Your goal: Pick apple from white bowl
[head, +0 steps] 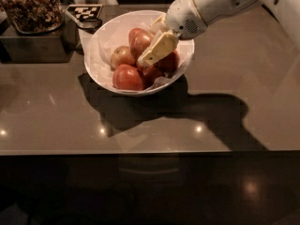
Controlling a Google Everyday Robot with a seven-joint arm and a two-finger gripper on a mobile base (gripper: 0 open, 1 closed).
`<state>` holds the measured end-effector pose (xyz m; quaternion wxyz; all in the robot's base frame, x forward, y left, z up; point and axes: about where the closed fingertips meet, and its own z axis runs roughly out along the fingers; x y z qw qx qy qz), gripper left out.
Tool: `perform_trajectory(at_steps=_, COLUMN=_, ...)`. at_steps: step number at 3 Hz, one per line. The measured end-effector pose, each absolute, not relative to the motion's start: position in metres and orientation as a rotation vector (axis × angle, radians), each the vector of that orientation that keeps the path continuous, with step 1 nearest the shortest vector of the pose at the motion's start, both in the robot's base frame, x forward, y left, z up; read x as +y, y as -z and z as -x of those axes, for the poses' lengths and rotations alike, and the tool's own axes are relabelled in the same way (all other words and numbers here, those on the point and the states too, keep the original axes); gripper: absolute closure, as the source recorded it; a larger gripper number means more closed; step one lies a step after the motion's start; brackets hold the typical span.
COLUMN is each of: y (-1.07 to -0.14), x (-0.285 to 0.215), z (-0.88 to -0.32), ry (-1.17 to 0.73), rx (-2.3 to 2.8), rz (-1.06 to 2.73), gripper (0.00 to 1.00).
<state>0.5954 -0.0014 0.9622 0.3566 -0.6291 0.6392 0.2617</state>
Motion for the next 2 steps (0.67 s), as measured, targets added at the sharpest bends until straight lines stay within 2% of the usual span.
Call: perform_trajectory(at_steps=2, y=-1.008, x=-0.019, z=-0.565, ry=-0.832, rx=1.504, rz=1.538, gripper=1.0)
